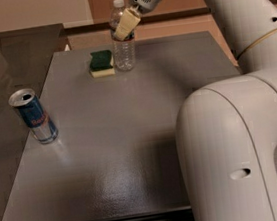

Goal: Move water bottle near sponge

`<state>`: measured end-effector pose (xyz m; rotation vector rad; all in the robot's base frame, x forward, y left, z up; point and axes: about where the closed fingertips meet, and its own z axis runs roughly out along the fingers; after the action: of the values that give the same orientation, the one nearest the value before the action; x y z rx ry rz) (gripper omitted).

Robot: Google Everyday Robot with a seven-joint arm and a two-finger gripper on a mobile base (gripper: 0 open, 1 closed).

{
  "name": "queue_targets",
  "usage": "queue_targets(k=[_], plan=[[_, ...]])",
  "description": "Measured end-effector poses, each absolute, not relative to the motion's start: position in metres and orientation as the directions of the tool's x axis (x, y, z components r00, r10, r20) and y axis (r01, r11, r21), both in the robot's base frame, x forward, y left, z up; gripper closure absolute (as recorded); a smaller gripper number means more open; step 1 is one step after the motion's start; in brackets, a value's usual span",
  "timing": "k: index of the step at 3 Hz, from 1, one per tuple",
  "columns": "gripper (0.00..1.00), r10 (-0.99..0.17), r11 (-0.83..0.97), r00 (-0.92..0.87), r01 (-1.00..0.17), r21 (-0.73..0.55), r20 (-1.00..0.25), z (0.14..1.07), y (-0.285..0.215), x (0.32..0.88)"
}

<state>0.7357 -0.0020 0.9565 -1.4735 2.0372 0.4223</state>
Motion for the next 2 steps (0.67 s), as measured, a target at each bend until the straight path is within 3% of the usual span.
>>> queue_targets(k=[2], plan=[[0.12,-0.756,0.325,-0.213,-0.943,-0.072,-0.619,0.9504,0.0057,0.7376]])
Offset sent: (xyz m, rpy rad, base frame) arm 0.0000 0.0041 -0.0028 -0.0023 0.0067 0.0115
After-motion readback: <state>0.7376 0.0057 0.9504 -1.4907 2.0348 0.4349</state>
